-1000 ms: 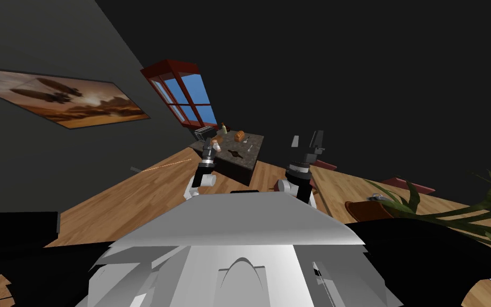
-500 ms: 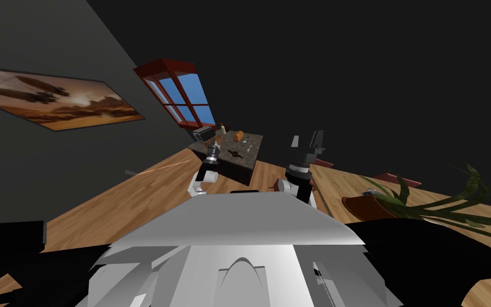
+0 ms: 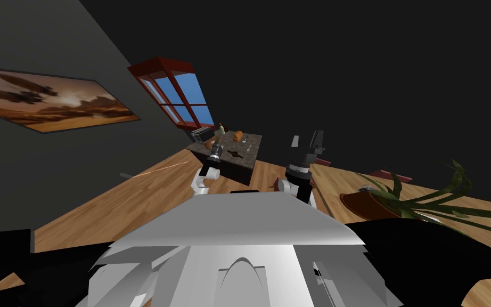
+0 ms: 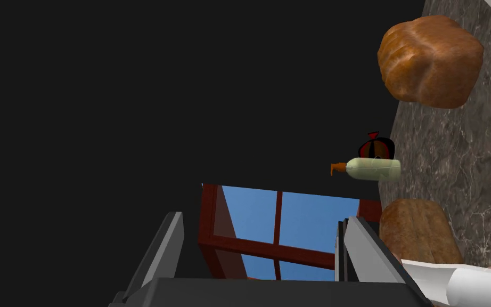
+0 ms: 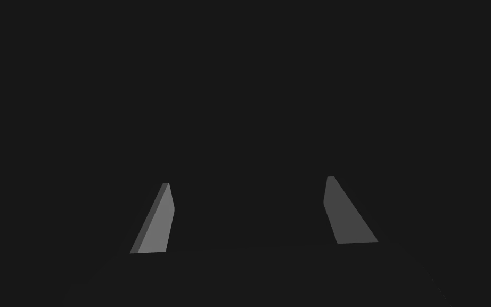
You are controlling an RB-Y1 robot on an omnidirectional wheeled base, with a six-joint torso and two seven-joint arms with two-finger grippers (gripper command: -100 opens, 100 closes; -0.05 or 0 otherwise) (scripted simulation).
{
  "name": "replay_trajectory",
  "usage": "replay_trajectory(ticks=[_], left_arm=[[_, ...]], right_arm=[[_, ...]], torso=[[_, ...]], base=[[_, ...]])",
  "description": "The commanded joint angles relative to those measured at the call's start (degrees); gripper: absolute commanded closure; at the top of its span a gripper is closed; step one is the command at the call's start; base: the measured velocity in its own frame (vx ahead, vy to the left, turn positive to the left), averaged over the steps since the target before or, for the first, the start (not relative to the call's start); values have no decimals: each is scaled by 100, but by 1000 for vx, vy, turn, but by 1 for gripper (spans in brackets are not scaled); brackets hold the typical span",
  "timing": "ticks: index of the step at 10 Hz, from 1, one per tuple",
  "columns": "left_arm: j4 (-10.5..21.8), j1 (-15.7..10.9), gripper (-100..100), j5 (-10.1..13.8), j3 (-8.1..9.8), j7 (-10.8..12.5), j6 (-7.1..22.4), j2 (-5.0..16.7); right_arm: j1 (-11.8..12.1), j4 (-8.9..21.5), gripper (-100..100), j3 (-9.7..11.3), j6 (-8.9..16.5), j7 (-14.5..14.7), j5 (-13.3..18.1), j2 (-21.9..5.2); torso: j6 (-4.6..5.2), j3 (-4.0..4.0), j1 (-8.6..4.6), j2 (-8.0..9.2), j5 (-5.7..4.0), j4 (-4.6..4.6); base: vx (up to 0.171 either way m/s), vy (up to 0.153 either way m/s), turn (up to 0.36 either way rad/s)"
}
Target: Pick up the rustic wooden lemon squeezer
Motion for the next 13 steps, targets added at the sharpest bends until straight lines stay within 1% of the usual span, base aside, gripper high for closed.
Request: replay_trajectory(ticks=[1, 2, 3, 4, 5, 6, 7, 8, 9, 10, 11, 12, 13], left_arm=[[40, -57, -100, 15, -24, 78, 286, 26], [181, -258, -100, 24, -79, 195, 471, 26], [181, -258, -100, 24, -79, 195, 630, 26], [327, -461, -100, 37, -134, 314, 785, 21], [327, -461, -100, 37, -134, 314, 960, 21], [480, -665, -100, 55, -191, 435, 1108, 14], [480, -665, -100, 55, -191, 435, 1246, 14], [480, -665, -100, 55, -191, 435, 1305, 14], [636, -869, -100, 78, -249, 557, 1507, 5], [636, -869, -100, 78, -249, 557, 1627, 5], [797, -1071, -100, 106, -308, 680, 1832, -5], [797, -1071, -100, 106, -308, 680, 1938, -5], [961, -1271, -100, 138, -367, 804, 2123, -15]], right_arm=[[0, 0, 0, 0, 0, 0, 0, 0], [0, 0, 0, 0, 0, 0, 0, 0], [0, 0, 0, 0, 0, 0, 0, 0], [0, 0, 0, 0, 0, 0, 0, 0], [0, 0, 0, 0, 0, 0, 0, 0], [0, 0, 0, 0, 0, 0, 0, 0], [0, 0, 0, 0, 0, 0, 0, 0], [0, 0, 0, 0, 0, 0, 0, 0], [1, 0, 0, 0, 0, 0, 0, 0], [0, 0, 0, 0, 0, 0, 0, 0], [0, 0, 0, 0, 0, 0, 0, 0], [0, 0, 0, 0, 0, 0, 0, 0], [0, 0, 0, 0, 0, 0, 0, 0]], torso=[[0, 0, 0, 0, 0, 0], [-2, 1, 0, 1, 0, 0], [-1, 0, 3, 0, 1, 0], [-2, -1, 0, -2, 1, -1], [-1, -2, -1, -3, 0, -1], [-3, -1, -2, -2, 0, -1], [-1, -1, 3, -2, 1, -1], [-3, 0, 1, 0, 1, -1], [-3, 0, -6, 1, -1, 0], [-1, 0, -5, 1, -1, 0], [-3, 0, -3, 0, 0, -1], [-2, -1, -1, -1, 0, 0], [-3, 0, 0, 0, 1, 0]], base=[[-4, 37, -52], [-3, 45, -86], [5, 37, -41], [5, 34, -70], [2, 34, -48], [-1, 49, -77], [-3, 42, -39], [-3, 16, 7], [-4, 28, -70], [-2, 34, -53], [-2, 36, -68], [-3, 41, -38], [-6, 58, -58]])
